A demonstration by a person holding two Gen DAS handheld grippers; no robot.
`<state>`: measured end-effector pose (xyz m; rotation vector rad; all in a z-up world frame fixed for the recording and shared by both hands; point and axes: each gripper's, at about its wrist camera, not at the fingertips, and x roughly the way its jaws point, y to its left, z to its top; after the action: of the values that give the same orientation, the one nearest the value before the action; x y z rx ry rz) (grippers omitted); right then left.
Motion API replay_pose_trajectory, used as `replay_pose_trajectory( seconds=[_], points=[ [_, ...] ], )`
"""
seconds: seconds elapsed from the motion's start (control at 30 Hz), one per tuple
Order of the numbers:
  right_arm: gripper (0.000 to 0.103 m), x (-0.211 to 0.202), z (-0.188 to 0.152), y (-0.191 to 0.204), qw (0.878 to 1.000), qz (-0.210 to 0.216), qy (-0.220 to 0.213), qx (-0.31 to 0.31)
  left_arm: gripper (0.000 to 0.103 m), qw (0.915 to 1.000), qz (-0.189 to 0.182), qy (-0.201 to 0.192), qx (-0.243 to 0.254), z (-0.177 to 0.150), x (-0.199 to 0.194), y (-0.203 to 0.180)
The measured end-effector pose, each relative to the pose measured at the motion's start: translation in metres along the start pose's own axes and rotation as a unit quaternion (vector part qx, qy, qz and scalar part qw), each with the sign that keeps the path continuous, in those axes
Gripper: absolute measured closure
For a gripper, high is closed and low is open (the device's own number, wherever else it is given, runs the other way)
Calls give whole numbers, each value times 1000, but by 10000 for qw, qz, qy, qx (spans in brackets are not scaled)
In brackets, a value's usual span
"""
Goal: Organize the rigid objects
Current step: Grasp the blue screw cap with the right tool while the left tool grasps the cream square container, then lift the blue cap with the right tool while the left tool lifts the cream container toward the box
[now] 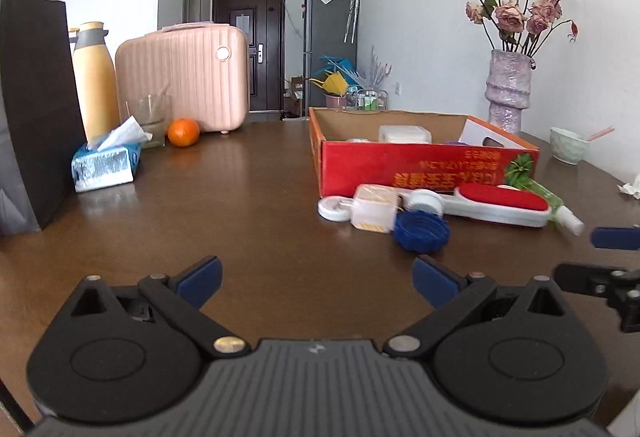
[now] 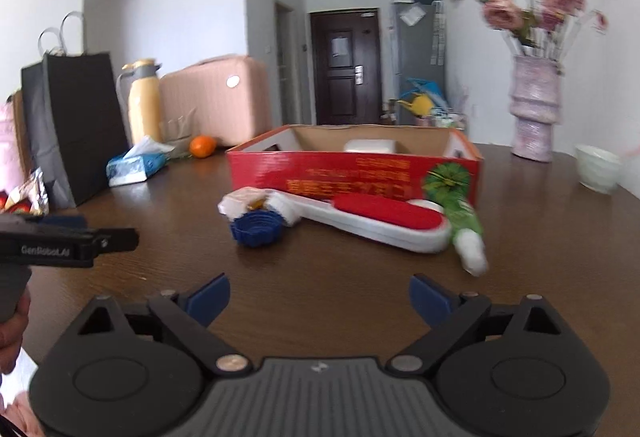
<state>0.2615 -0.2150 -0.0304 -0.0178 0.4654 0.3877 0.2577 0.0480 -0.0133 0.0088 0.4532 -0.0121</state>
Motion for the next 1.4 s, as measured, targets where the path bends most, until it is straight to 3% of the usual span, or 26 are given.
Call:
replay_pose_trajectory(
  seconds=[0.13,0.27,0.37,0.4,0.5,0.63,0.67,0.77,1.03,1.17,1.4],
  points=[
    [16,58,29,28,9981,407,293,-364,0,9999,60,123,72,14,24,21],
    [20,116,48,50,9961,378,596,-537,0,9991,-69,410,80,26,53,39],
    [38,145,51,52,9948,202,887,-457,0,9980,-270,560,89,35,78,44],
    [50,151,52,48,9941,283,1001,-296,0,9971,-388,654,43,38,88,44],
    [51,146,50,32,9950,414,905,-40,1,9937,-674,893,-35,46,116,35],
    [51,122,42,9,9967,269,772,-13,2,9911,-1134,693,31,49,127,4],
    [51,115,40,7,9970,223,735,-90,8,9902,-1205,699,95,49,131,-5],
    [51,93,34,0,9979,26,584,-276,28,9893,-1207,787,226,49,140,-26],
    [51,56,21,-15,9993,90,336,143,29,9914,-934,811,-419,47,154,-34],
    [51,48,13,-18,9991,74,390,175,53,9901,-1017,804,-536,44,150,-31],
    [51,23,-1,-22,9991,-55,362,226,54,9912,-888,555,-812,31,114,-27]
  ],
)
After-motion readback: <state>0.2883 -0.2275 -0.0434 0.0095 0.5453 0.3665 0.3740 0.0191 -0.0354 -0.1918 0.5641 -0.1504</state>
